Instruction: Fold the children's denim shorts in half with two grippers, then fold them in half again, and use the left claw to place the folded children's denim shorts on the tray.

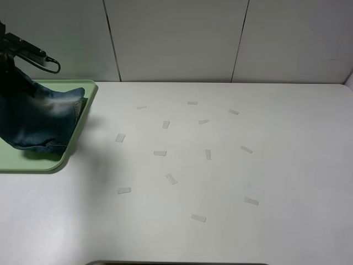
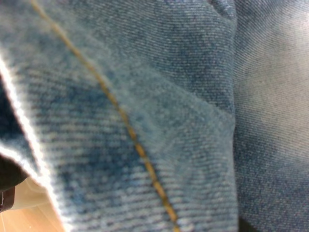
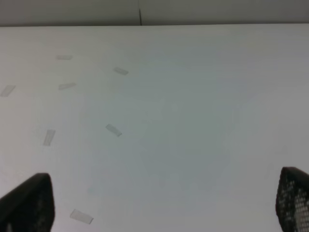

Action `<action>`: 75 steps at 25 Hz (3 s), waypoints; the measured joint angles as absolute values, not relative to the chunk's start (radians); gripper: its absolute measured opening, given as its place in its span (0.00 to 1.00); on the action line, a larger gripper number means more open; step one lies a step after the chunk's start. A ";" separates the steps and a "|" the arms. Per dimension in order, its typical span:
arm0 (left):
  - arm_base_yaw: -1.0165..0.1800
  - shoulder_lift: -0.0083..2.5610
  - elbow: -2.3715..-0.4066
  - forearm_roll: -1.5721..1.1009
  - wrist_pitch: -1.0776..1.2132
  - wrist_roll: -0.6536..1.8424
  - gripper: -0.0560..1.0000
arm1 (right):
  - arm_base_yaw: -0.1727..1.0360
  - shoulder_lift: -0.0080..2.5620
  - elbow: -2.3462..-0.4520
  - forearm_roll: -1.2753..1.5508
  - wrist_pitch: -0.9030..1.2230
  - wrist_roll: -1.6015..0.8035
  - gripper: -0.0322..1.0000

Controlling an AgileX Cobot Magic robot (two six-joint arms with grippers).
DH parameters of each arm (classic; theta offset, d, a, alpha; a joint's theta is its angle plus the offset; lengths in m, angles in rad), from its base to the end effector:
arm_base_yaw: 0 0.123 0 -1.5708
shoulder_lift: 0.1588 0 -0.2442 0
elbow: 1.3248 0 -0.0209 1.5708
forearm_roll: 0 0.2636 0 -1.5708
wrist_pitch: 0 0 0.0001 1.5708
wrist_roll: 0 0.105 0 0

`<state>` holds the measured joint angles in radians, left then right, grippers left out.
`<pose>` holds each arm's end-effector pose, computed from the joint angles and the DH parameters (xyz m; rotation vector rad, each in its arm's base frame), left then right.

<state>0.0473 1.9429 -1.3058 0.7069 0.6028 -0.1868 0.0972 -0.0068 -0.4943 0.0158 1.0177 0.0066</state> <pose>0.4070 0.0580 0.1298 0.3594 2.6093 0.6582 0.0613 0.0074 0.2798 -0.0910 1.9991 0.0854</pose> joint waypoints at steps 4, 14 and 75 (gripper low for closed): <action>0.047 1.943 -1.306 0.707 0.589 -0.187 0.18 | 0.097 -0.007 -0.494 0.016 1.018 0.007 0.70; 0.047 1.943 -1.306 0.707 0.546 -0.187 0.46 | 0.097 -0.007 -0.494 0.016 1.018 0.007 0.70; 0.107 1.943 -1.102 1.344 0.747 -0.798 0.89 | 0.097 -0.007 -0.494 0.016 1.018 0.007 0.70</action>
